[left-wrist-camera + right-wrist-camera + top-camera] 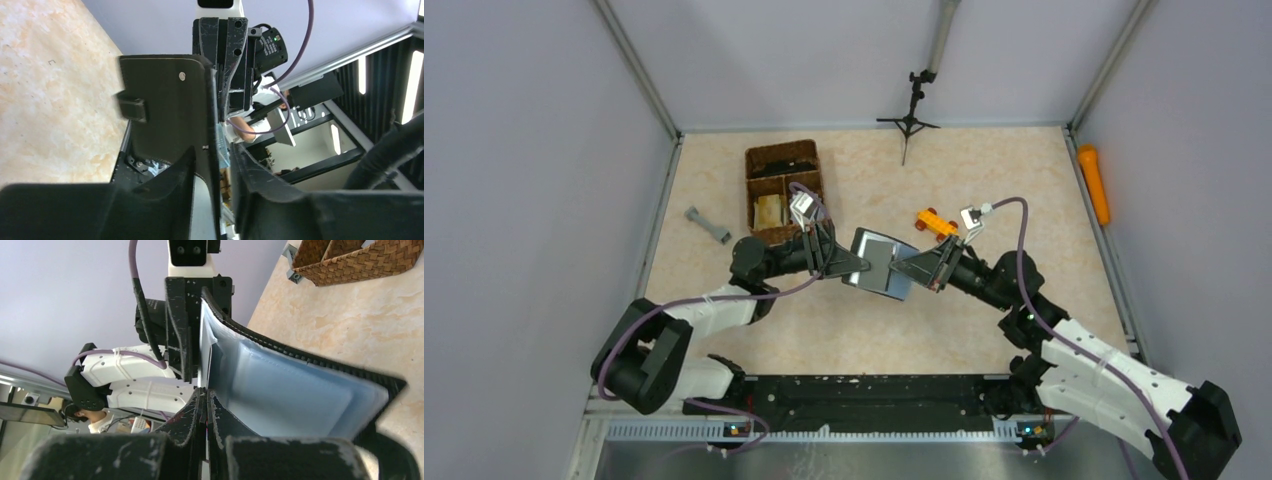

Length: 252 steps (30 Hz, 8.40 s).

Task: Take the credit cards out of the card holder
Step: Remove the credit card from the card holder, then place the credit card in the storage box.

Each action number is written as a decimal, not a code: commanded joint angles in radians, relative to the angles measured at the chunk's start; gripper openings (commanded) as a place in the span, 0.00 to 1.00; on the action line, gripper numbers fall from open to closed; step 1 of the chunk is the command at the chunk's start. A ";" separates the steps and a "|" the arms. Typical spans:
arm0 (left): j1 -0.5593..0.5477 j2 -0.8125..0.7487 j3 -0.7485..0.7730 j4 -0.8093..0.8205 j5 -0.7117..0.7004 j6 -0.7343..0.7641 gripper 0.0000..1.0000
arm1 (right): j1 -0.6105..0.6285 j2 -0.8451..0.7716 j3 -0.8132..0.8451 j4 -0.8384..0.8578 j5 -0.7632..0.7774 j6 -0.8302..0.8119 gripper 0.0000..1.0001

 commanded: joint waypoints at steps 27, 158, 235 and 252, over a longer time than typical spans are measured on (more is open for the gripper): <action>-0.002 0.068 0.015 0.278 -0.004 -0.125 0.00 | -0.057 -0.082 -0.057 0.048 -0.046 0.008 0.13; -0.002 -0.016 0.030 0.207 -0.017 -0.108 0.00 | -0.110 0.055 -0.120 0.387 -0.191 0.120 0.00; 0.481 -0.668 0.438 -1.923 -0.635 0.931 0.00 | 0.041 1.791 1.838 -0.178 0.342 -1.673 0.00; 0.481 -0.677 0.404 -1.912 -0.575 0.921 0.00 | 0.078 1.882 1.937 -0.110 0.418 -1.710 0.41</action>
